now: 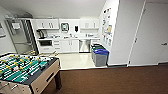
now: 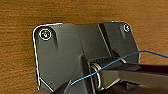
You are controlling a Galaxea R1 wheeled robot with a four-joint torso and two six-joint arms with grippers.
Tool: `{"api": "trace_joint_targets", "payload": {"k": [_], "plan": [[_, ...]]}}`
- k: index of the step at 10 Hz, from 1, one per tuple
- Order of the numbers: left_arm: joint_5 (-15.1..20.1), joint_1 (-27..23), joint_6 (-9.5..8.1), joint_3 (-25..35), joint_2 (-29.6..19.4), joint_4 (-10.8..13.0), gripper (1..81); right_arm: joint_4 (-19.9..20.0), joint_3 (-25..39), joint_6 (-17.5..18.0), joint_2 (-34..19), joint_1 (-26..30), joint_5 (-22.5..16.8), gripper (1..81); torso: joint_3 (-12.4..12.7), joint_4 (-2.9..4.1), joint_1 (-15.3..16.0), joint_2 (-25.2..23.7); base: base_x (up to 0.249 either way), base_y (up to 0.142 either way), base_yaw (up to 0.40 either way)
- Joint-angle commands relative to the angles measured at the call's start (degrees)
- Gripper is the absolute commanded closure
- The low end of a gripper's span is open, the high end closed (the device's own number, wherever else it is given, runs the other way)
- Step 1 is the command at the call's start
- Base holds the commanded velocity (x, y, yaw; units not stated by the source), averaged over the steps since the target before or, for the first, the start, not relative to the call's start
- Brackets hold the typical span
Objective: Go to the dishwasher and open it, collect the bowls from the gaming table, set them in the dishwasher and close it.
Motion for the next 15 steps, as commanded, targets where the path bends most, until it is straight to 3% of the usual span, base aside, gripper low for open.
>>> {"api": "trace_joint_targets", "payload": {"k": [1, 15], "plan": [[3.1, -2.9, 0.38, 0.5, -1.0, 0.7, 1.0, 0.5, 1.5, 0.0, -0.5, 2.5, -3.1, 1.0, 0.0, 0.00, 0.0, 0.0, 0.087, 0.000, 0.000], [3.1, -2.4, 0.38, 0.3, -0.6, 0.5, 1.0, 0.1, 1.6, -0.1, -0.5, 2.5, -3.1, 1.0, 0.0, 0.00, 0.0, 0.0, 0.126, 0.000, 0.000]]}}
